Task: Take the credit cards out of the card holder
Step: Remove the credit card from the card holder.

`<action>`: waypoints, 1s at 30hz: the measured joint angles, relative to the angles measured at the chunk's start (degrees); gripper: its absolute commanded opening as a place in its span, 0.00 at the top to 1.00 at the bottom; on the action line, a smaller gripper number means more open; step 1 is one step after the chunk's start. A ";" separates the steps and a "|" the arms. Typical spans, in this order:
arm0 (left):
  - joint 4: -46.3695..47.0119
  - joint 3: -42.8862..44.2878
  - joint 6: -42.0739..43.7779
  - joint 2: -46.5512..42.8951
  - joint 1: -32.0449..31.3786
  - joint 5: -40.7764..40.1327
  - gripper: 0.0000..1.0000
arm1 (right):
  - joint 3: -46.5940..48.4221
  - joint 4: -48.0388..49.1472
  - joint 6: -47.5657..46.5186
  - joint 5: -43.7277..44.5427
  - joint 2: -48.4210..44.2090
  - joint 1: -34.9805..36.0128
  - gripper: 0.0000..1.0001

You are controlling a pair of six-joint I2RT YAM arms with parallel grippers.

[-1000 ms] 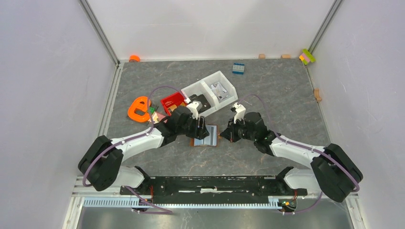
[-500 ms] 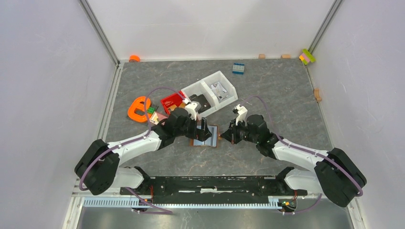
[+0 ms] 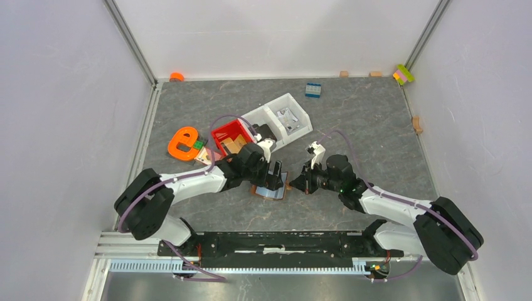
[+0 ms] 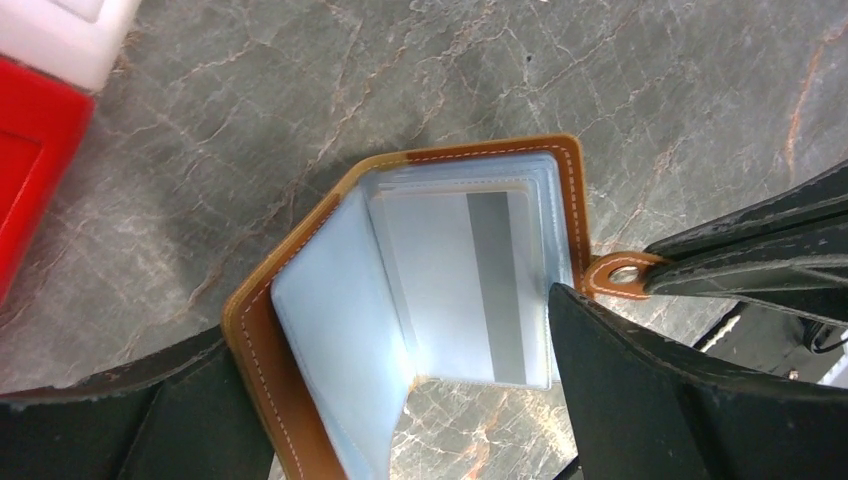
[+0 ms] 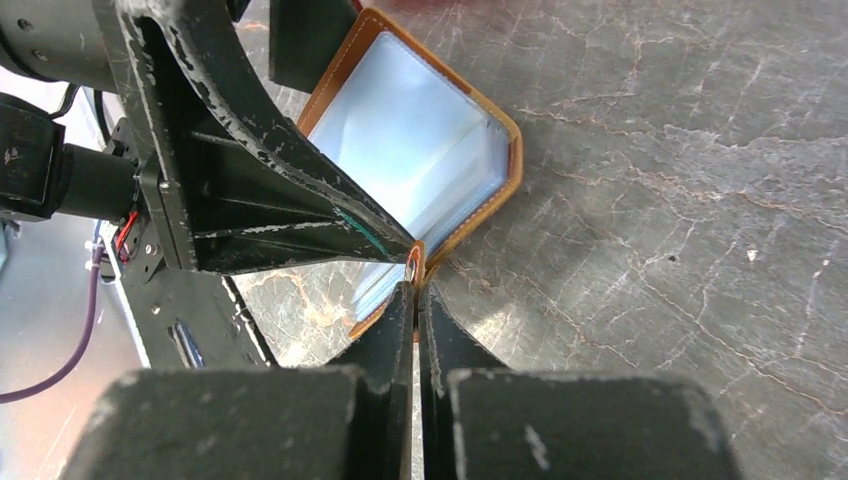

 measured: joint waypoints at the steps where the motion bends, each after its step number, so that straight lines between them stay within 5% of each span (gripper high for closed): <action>1: -1.01 0.17 -0.02 -0.26 -0.07 -0.50 0.04 | 0.00 -0.63 -0.04 0.55 -0.59 0.04 1.00; 9: -9.18 3.78 -7.32 -8.85 -1.92 -4.37 0.02 | 0.00 -2.89 -0.37 4.81 -4.90 0.11 1.00; 16: -8.20 13.42 -7.80 -6.36 -2.56 -11.06 0.02 | 0.00 -3.69 -0.68 7.17 -4.96 0.11 1.00; 30: -3.34 6.80 -5.03 -4.87 -2.56 -12.96 0.10 | 8.76 -3.93 0.81 12.09 5.64 0.09 1.00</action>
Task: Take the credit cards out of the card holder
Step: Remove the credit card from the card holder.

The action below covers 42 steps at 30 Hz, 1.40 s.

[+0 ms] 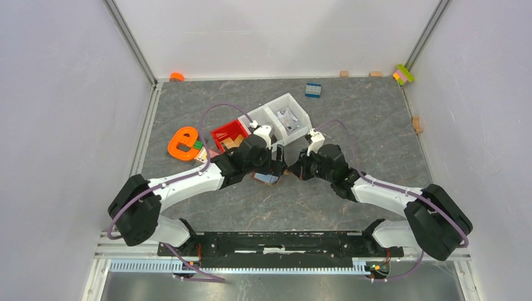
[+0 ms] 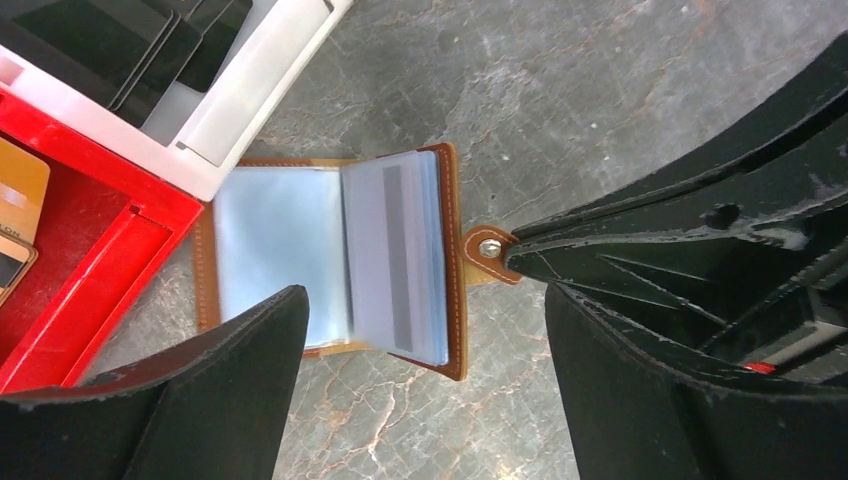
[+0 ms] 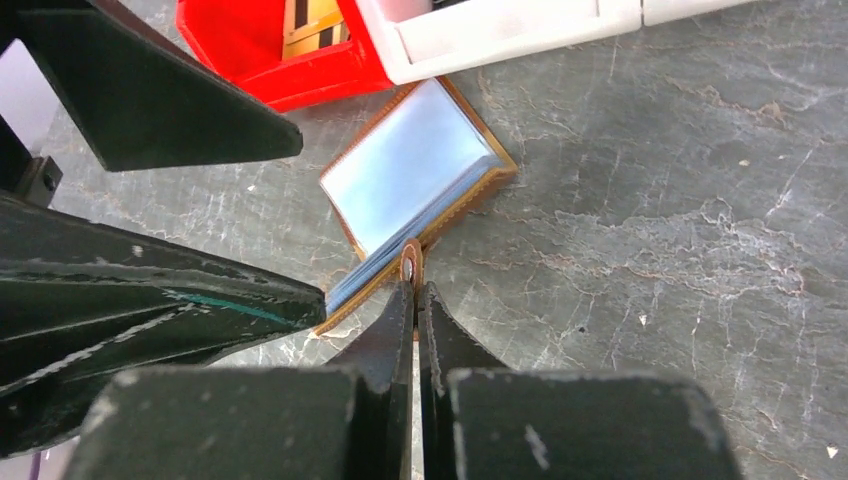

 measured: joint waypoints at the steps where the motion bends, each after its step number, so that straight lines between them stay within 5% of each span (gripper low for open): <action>1: 0.02 0.02 0.07 0.66 0.00 0.00 0.12 | -0.35 0.81 0.72 0.31 0.59 0.00 1.00; 15: -6.05 5.44 2.86 7.87 0.00 0.04 0.40 | -0.83 -2.69 -1.97 5.79 0.09 -0.11 1.00; 27: -7.41 7.89 4.44 11.45 -0.42 3.23 0.42 | -0.83 -3.63 -3.04 5.44 -0.83 -0.11 1.00; 36: -10.73 10.88 5.55 15.43 -0.70 2.84 0.78 | -0.83 -3.69 -3.02 4.66 -0.02 -0.11 1.00; 40: -12.09 11.47 5.75 15.76 -0.72 2.43 0.80 | -0.83 -4.09 -3.10 5.03 -0.85 -0.11 1.00; 42: -12.13 11.47 5.75 15.76 -0.72 2.12 0.62 | -0.83 -4.15 -3.23 5.22 -1.36 -0.11 1.00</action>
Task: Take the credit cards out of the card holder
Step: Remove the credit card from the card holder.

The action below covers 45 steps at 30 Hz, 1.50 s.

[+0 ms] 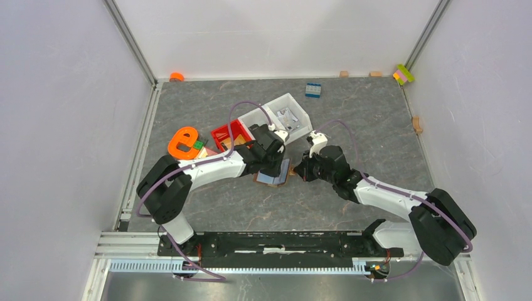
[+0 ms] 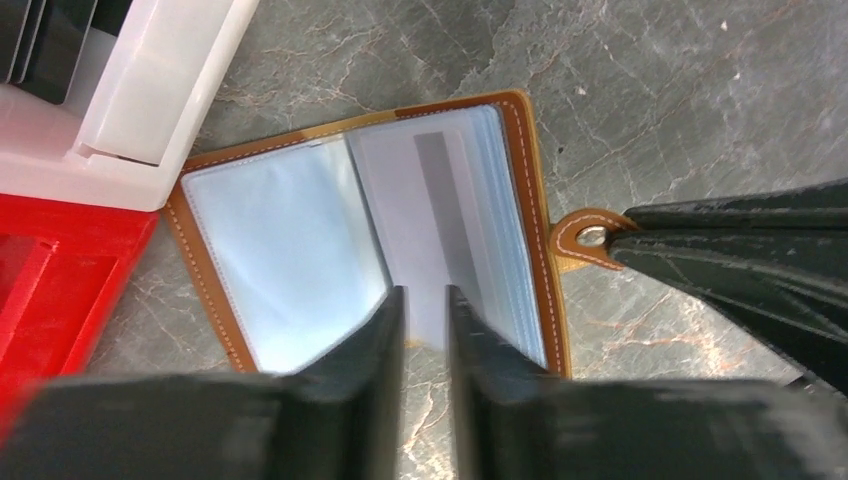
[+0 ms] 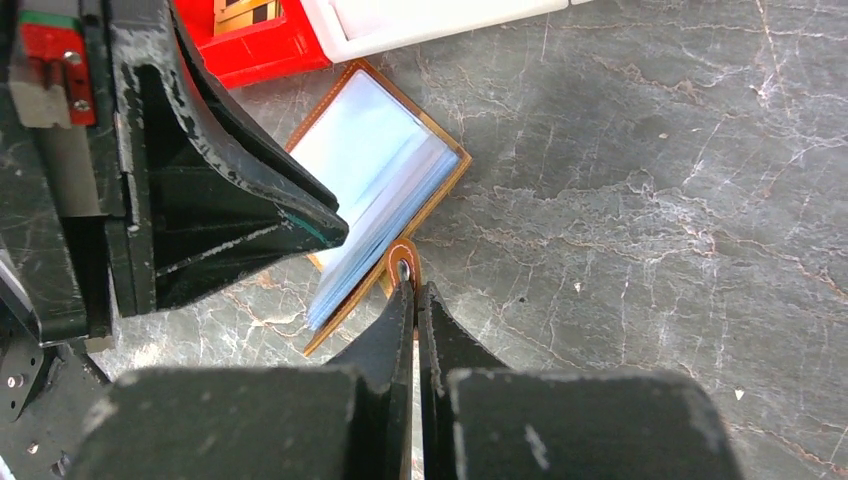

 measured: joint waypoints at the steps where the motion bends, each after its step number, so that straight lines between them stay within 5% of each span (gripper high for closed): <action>1: -0.07 0.00 0.04 0.00 0.02 -0.02 0.51 | 0.00 0.00 -0.11 0.07 -0.33 0.00 1.00; 4: -0.04 -0.07 0.70 -0.35 0.00 0.63 0.38 | 0.00 -0.17 -0.22 0.09 -0.79 0.00 1.00; 12: 3.04 -1.68 0.70 -4.22 -0.20 4.57 0.38 | 0.00 -0.85 -0.39 -0.09 -1.11 0.00 1.00; 19: 2.73 -1.64 0.72 -4.07 -0.55 5.07 0.49 | 0.00 -1.20 -0.42 -0.13 -1.51 0.00 1.00; 22: 1.86 -1.31 0.72 -3.41 -0.68 4.94 0.68 | 0.00 -1.29 -0.44 -0.13 -2.10 0.00 1.00; 25: 1.16 -1.07 0.83 -2.69 -0.68 4.85 0.75 | 0.00 -1.57 -0.55 -0.11 -2.69 0.00 1.00; 31: 0.11 -0.76 0.83 -2.23 -0.68 4.81 0.71 | 0.00 -1.90 -0.63 -0.09 -3.50 0.00 1.00; 34: -0.20 -0.31 0.87 -2.05 -0.68 4.66 0.48 | 0.00 -2.10 -0.63 -0.09 -3.61 0.00 1.00; 38: -0.09 -0.09 1.22 -2.05 -0.66 4.79 0.37 | 0.00 -2.21 -0.66 -0.07 -3.61 0.00 1.00; 45: 1.14 -0.33 1.27 -2.05 -0.68 6.67 0.54 | 0.00 -2.47 -0.66 -0.07 -3.61 0.00 1.00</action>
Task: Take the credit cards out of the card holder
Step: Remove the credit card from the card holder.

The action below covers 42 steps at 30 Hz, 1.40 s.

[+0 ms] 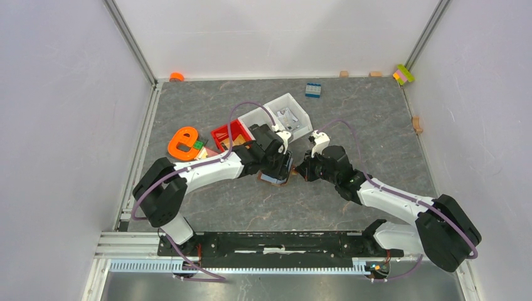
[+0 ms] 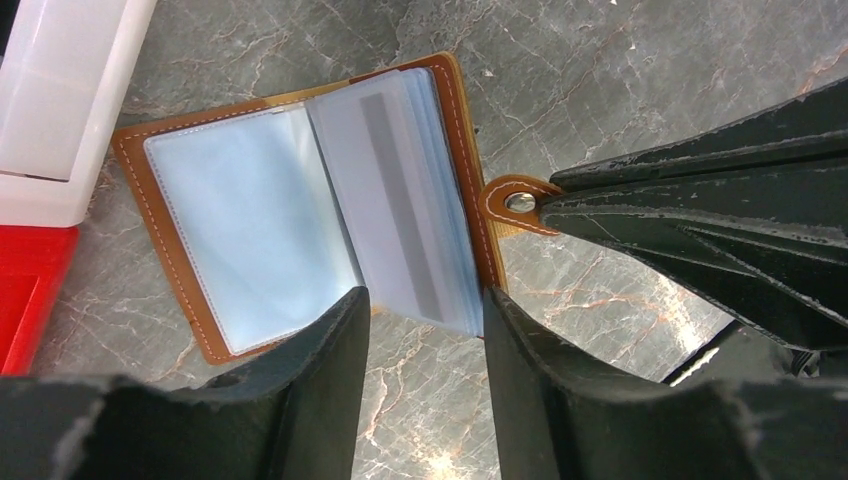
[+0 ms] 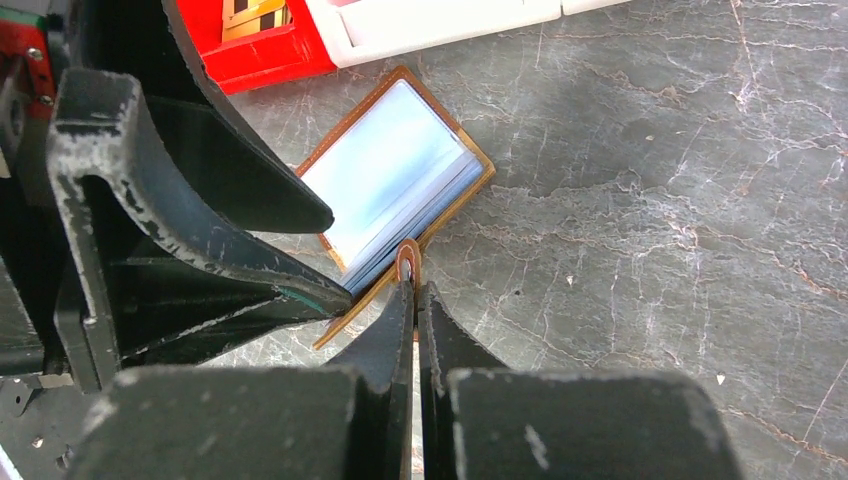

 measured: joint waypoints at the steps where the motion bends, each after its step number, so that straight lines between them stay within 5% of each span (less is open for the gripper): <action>1: -0.07 0.00 0.02 0.00 0.00 0.00 0.59 | 0.00 0.00 0.00 0.00 0.00 0.00 1.00; 9: -0.92 0.74 0.02 0.66 0.00 -0.87 0.71 | 0.00 -0.04 -0.02 0.00 0.00 0.00 1.00; 26: -0.35 0.63 -0.07 0.66 3.48 1.51 0.67 | 0.17 -1.77 -0.07 1.57 0.26 -0.68 1.00; 32: 0.04 0.48 -0.79 0.68 4.70 2.54 0.75 | 0.17 -2.32 0.11 1.42 1.11 -1.92 0.96; 39: 0.28 0.48 -1.68 2.56 6.45 4.28 0.83 | 0.17 -2.08 1.05 -0.13 1.11 -3.15 0.42; 42: 0.44 0.48 -1.97 4.00 7.13 5.31 0.83 | 0.02 -0.90 1.75 -1.38 1.11 -3.52 0.31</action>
